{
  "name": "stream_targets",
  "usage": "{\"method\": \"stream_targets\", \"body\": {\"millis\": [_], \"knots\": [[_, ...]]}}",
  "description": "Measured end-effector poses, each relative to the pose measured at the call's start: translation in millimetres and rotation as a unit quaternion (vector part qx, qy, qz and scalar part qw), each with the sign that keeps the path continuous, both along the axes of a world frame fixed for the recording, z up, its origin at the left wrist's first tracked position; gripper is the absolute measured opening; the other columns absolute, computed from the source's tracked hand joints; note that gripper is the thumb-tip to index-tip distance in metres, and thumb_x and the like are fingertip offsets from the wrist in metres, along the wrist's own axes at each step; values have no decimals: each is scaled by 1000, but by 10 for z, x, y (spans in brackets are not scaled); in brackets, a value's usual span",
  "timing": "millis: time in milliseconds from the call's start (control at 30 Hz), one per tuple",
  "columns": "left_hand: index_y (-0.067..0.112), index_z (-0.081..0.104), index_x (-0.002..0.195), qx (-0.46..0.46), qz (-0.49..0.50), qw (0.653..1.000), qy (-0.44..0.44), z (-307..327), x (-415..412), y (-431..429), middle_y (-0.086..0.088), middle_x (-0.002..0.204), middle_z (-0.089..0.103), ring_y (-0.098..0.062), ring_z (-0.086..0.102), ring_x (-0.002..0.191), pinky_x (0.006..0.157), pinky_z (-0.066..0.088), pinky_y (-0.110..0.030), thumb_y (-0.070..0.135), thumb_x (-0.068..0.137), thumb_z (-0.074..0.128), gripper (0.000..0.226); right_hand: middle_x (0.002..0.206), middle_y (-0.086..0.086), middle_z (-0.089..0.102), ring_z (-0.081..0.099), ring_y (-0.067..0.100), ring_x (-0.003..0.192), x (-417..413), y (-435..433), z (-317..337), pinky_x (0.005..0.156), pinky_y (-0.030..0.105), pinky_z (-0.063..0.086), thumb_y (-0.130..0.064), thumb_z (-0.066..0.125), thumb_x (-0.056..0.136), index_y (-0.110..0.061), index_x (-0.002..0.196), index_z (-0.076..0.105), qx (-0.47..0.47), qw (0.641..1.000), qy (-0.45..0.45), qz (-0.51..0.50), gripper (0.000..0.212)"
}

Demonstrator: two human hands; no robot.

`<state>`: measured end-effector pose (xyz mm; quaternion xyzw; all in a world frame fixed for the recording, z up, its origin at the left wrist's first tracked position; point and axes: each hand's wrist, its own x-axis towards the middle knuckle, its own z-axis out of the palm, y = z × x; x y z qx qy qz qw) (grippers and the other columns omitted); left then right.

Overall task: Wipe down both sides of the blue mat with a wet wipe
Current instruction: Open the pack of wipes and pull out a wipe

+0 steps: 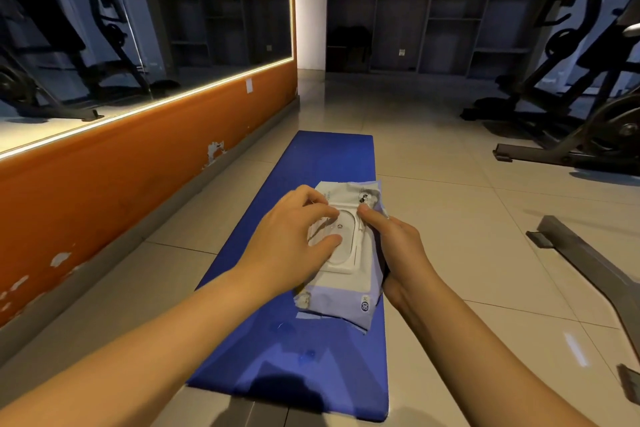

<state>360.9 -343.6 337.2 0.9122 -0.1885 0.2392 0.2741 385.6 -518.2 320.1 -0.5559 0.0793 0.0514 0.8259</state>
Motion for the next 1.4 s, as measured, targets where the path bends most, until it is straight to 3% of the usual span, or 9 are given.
{"method": "stream_targets", "body": {"millis": [200,333,533,767,867,1000,1200,1400], "knots": [[33,70,102,-65,28,991,115,-26,30,-63,20,108,47,-4,53,93,79,51,-25,35,83,81,21,99,15,77,74,35,94,1,32,-57,89,55,58,-24,76,87,-4,111,72,-25,999,25,27,32],[34,68,89,-78,35,985,151,-33,51,-59,19,108,46,-4,53,93,77,46,-21,31,83,82,16,98,13,77,74,33,92,-31,56,-51,88,53,59,-26,77,86,-8,111,72,-44,998,8,51,31],[31,68,81,-86,31,981,169,-58,58,-24,18,111,47,-5,53,92,79,45,-23,24,84,81,15,96,10,78,76,30,86,-74,110,-68,78,44,62,-14,79,85,-10,109,74,-61,997,-23,46,25],[32,64,97,-73,33,987,136,-77,15,-53,19,111,46,-5,54,93,80,51,-22,31,87,78,17,96,9,78,76,30,88,-42,86,-71,84,50,61,-19,79,85,-11,111,72,-81,996,-23,31,28],[31,69,91,-81,34,986,140,-92,31,-48,18,112,49,-3,55,94,83,50,-22,27,90,75,7,94,9,78,76,29,85,-50,81,-75,81,48,62,-18,80,84,-10,109,73,-86,996,-20,26,27],[30,69,85,-110,38,982,149,-99,44,-50,18,108,49,-5,55,90,76,45,-16,26,90,75,8,91,9,78,76,28,82,-81,86,-61,77,44,63,-16,78,85,-9,104,73,-101,994,-34,27,21],[27,62,87,-23,33,998,40,-83,4,-78,13,117,43,-8,51,95,77,47,-24,25,94,68,10,94,8,78,76,29,86,-42,76,-48,82,47,62,-19,79,85,-10,108,72,-94,994,-45,18,26],[27,56,95,-20,-47,999,19,-70,-40,-28,14,100,50,-11,54,90,78,50,-35,22,99,59,7,95,8,78,76,28,86,41,-43,-77,82,47,62,-19,81,82,-9,110,70,-86,995,-31,-35,32]]}}
